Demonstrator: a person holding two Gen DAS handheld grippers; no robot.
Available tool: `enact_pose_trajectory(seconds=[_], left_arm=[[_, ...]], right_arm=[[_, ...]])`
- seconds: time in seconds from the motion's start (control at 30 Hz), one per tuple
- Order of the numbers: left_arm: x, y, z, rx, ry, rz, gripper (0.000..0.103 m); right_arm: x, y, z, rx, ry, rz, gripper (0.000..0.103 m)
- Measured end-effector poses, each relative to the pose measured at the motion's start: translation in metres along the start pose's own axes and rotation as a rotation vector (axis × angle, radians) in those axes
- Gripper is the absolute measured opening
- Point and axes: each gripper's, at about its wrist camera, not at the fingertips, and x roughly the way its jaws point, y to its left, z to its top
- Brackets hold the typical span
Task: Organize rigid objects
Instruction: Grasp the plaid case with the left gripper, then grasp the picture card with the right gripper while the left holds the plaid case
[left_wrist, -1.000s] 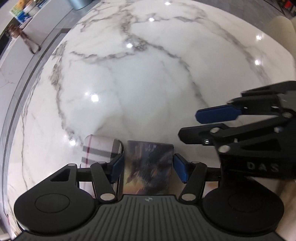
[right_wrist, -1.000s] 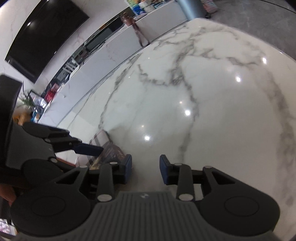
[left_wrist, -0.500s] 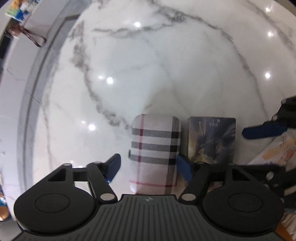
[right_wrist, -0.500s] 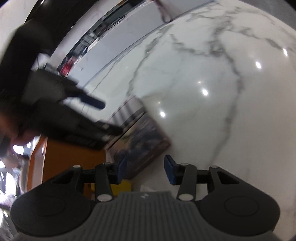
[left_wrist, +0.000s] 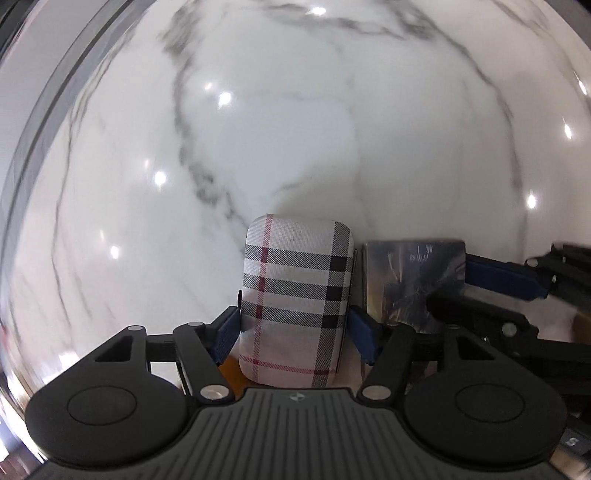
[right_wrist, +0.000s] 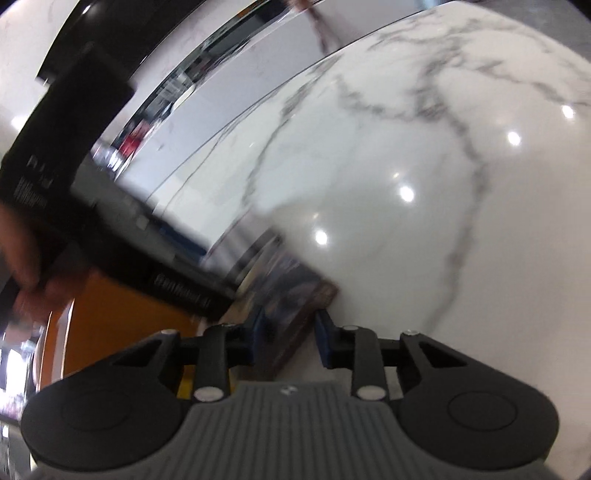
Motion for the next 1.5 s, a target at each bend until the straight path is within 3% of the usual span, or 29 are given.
enact_pose_trajectory(seconds=[0.13, 0.23, 0.37, 0.5, 0.6, 0.77, 0.9, 0.97, 1.13, 1.3, 1.5], left_arm=[[-0.005, -0.007, -0.003, -0.148, -0.004, -0.071, 0.071], [-0.01, -0.011, -0.01, -0.242, -0.044, -0.084, 0.072], [-0.011, -0.008, -0.02, -0.265, -0.089, -0.091, 0.079], [-0.012, 0.008, -0.026, -0.332, -0.105, -0.121, 0.074], [-0.018, 0.013, -0.032, -0.37, -0.149, -0.058, 0.073], [-0.021, 0.002, -0.043, -0.369, -0.166, -0.087, 0.073], [-0.022, 0.003, -0.046, -0.369, -0.174, -0.097, 0.073], [-0.024, 0.002, -0.049, -0.349, -0.179, -0.094, 0.073], [-0.03, -0.01, -0.055, -0.268, -0.19, -0.07, 0.079], [-0.039, -0.028, -0.051, -0.215, -0.226, -0.007, 0.08], [-0.037, -0.029, -0.054, -0.244, -0.272, -0.013, 0.073]], right_arm=[[-0.009, -0.009, 0.007, 0.018, -0.062, -0.051, 0.025], [-0.017, -0.014, 0.011, 0.021, -0.105, -0.095, 0.022], [-0.023, -0.019, 0.013, 0.038, -0.088, -0.115, 0.033], [-0.023, -0.005, 0.008, -0.051, -0.082, -0.131, 0.039], [-0.018, 0.012, 0.001, -0.151, -0.08, -0.14, 0.058], [-0.005, 0.031, -0.012, -0.288, -0.034, -0.155, 0.077], [0.003, 0.036, -0.017, -0.369, -0.04, -0.239, 0.076], [0.0, 0.029, -0.012, -0.333, -0.054, -0.247, 0.069], [-0.004, 0.017, -0.004, -0.296, -0.083, -0.335, 0.067], [0.001, 0.023, -0.007, -0.354, -0.078, -0.368, 0.07], [0.0, 0.022, -0.007, -0.363, -0.096, -0.369, 0.068]])
